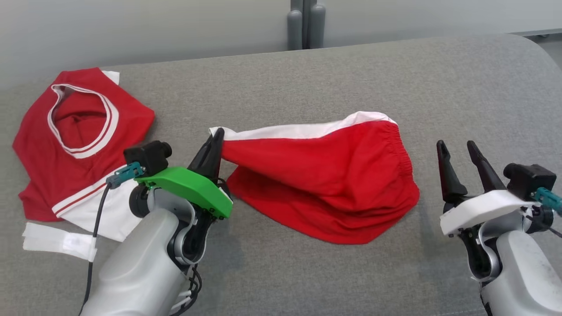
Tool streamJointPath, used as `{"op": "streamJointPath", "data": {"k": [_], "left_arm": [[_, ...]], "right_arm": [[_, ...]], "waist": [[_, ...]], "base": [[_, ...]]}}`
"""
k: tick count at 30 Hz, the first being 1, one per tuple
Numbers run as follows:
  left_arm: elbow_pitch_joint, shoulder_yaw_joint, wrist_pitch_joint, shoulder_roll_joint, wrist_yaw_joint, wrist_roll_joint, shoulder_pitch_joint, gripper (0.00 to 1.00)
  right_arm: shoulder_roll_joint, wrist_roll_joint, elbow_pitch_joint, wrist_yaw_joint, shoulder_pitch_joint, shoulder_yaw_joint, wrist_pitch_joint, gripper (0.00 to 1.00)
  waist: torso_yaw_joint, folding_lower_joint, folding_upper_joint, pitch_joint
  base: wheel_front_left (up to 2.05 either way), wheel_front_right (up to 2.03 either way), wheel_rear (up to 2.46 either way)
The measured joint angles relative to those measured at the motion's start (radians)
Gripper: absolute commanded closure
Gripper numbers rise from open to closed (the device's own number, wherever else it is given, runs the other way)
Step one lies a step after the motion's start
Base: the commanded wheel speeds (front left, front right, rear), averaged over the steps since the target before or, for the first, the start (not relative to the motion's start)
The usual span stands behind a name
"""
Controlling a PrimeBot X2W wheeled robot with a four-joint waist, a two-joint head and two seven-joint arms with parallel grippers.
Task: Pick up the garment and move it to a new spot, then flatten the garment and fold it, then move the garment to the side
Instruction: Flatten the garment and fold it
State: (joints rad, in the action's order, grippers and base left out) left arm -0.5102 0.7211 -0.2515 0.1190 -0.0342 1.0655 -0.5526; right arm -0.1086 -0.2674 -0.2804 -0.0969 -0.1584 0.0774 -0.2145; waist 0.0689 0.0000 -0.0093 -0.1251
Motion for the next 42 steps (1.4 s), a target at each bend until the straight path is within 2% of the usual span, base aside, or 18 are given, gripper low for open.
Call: {"op": "streamJointPath", "data": {"k": [3,8,12,18,25,29,38,42], "left_arm": [[0.032,-0.032,0.000,-0.001,-0.001,-0.027,0.016,1.00],[0.038,-0.030,0.000,-0.012,-0.001,-0.033,0.110,1.00],[0.048,-0.026,0.000,-0.023,-0.001,-0.050,0.129,1.00],[0.077,-0.006,0.000,-0.044,-0.001,-0.098,0.129,1.00],[0.104,-0.004,0.000,-0.052,0.007,-0.139,0.129,1.00],[0.106,-0.011,0.000,-0.063,0.013,-0.150,0.129,1.00],[0.107,-0.026,0.000,-0.067,0.022,-0.165,0.132,1.00],[0.107,-0.033,0.000,-0.069,0.025,-0.173,0.135,1.00]], "right_arm": [[0.009,-0.093,-0.031,-0.009,-0.028,-0.032,0.057,0.00],[0.028,-0.256,-0.082,-0.017,-0.101,-0.071,0.189,0.00],[0.028,-0.332,-0.126,-0.017,-0.178,-0.073,0.322,0.00],[0.000,-0.379,-0.195,-0.017,-0.271,-0.081,0.520,0.00],[-0.095,-0.401,-0.235,-0.006,-0.371,-0.109,0.689,0.00],[-0.116,-0.416,-0.265,-0.007,-0.394,-0.100,0.791,0.00],[-0.121,-0.460,-0.281,-0.007,-0.435,-0.104,0.881,0.00],[-0.119,-0.473,-0.281,-0.007,-0.450,-0.104,0.899,0.14]], "waist": [[-0.030,0.0000,0.0000,0.003],[-0.080,0.0000,0.0000,0.000],[-0.115,0.0000,0.0000,-0.012],[-0.150,0.0000,0.0000,-0.054],[-0.184,0.0000,0.0000,-0.109],[-0.204,0.0000,0.0000,-0.141],[-0.213,0.0000,0.0000,-0.153],[-0.215,0.0000,0.0000,-0.156]], "base": [[0.00,0.00,0.00],[0.00,0.00,0.00],[0.00,0.00,0.00],[0.00,0.00,0.00],[0.00,0.00,0.00],[0.00,0.00,0.00],[0.00,0.00,0.00],[0.00,0.00,0.00]]}}
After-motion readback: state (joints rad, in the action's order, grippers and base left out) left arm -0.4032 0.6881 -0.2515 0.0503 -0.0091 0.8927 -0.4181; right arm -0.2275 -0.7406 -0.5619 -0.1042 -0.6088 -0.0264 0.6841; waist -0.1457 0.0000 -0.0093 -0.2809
